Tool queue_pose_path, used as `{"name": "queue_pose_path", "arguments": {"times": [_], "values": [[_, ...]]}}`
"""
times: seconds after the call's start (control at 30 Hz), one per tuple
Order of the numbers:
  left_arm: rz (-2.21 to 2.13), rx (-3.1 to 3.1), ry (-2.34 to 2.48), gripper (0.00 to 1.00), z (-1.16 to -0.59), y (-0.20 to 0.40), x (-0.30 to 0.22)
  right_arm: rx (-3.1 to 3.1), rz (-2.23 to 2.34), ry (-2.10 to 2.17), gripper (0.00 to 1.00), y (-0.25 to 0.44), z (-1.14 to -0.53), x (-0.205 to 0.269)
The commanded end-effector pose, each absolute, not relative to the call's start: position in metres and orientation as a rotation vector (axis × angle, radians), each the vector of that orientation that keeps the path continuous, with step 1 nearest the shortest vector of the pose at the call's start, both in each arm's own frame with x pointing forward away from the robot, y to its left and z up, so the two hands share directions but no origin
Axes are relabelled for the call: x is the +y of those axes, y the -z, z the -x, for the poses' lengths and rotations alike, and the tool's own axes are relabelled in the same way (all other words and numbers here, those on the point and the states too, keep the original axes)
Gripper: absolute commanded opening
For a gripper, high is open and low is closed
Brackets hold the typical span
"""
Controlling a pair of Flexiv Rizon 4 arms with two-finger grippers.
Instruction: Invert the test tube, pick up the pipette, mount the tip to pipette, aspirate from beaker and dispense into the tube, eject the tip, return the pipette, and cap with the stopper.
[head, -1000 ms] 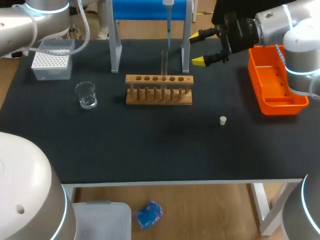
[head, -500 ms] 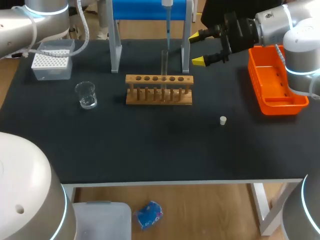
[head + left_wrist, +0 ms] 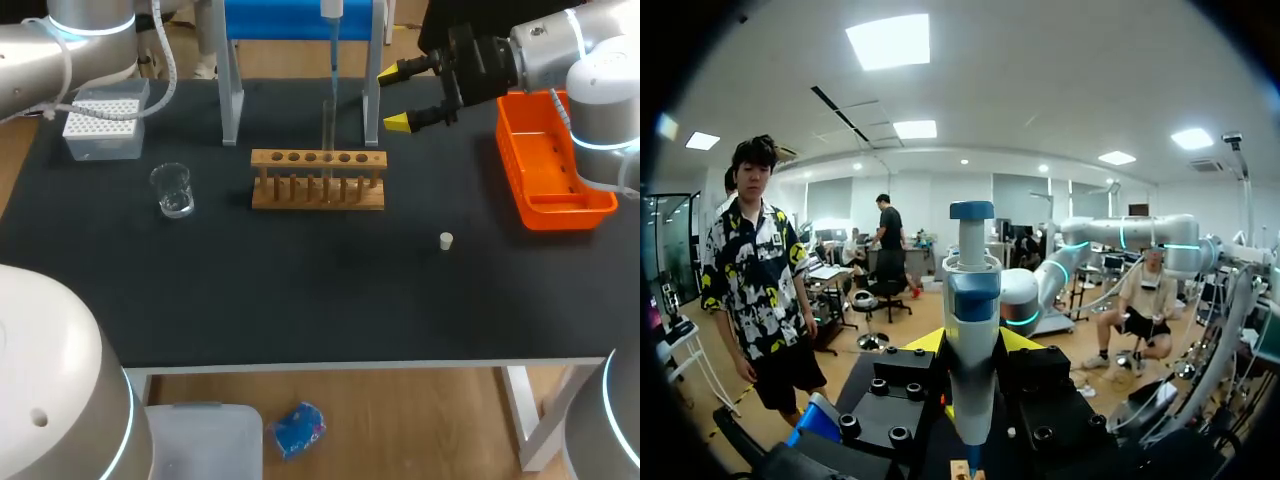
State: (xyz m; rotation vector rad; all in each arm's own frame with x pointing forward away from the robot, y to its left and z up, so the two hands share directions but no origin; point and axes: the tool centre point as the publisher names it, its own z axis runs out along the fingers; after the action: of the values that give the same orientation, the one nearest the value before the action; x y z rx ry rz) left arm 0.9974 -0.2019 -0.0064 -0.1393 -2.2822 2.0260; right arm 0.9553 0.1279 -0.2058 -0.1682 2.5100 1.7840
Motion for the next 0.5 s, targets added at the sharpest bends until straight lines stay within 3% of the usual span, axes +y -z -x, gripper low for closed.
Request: {"name": "queue_pose_path", "arguments": {"times": [0.03,0.5], "values": [[0.139,-2.278,-2.035,0.0,-0.9973,0.0081,-0.2004,2.51,0.169,-1.783,1.0,0.2056,-0.9548,0.1271],[0.117,-2.279,-2.039,0.0,-0.9984,0.013,-0.1949,2.51,0.169,-1.783,1.0,0.2056,-0.9548,0.1271]]}}
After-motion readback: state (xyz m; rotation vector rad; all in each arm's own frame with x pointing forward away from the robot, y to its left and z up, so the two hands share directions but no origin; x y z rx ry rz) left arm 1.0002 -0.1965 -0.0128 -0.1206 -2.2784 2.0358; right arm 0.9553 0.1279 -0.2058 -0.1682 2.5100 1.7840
